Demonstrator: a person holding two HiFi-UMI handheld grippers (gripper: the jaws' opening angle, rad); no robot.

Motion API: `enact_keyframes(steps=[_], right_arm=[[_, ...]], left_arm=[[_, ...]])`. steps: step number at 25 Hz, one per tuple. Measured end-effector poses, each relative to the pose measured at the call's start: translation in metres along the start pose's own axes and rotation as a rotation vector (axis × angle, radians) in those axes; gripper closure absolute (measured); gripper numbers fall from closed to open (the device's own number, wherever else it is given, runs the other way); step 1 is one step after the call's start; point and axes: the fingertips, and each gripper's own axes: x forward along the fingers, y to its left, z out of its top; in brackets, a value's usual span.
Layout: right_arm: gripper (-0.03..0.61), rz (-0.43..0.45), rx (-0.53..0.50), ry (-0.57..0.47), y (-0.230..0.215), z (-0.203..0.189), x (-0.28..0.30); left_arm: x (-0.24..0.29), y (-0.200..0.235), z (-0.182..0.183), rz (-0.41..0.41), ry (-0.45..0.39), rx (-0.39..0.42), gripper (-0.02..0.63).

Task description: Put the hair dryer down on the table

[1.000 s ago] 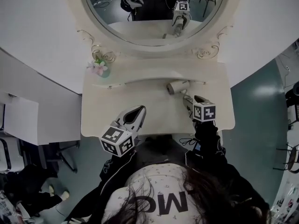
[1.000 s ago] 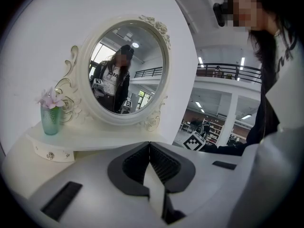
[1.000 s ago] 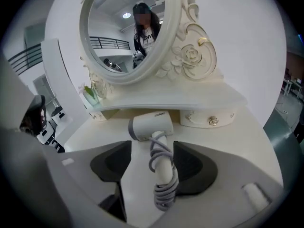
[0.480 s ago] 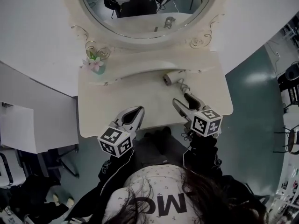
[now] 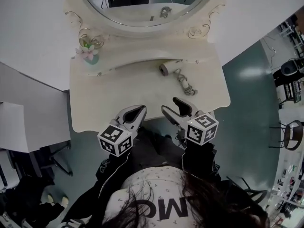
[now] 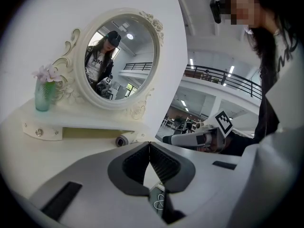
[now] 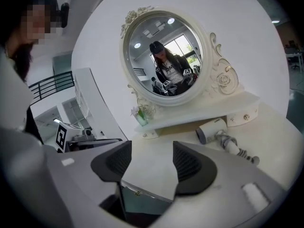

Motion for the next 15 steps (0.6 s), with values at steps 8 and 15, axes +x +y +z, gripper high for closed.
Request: enact_keyframes(steps=[8,15], right_arm=[[0.317,0.064,-0.021,-0.002,0.017,-0.006,-0.012],[0.481,0.095,-0.040,-0.022,0.017,-0.024,-0.070]], left_arm=[[-0.012,-0.013,-0.001,0.051,-0.017,0.018,0.614],[-0.011,-0.060,-0.012,0.102,-0.042,0.042,0.614]])
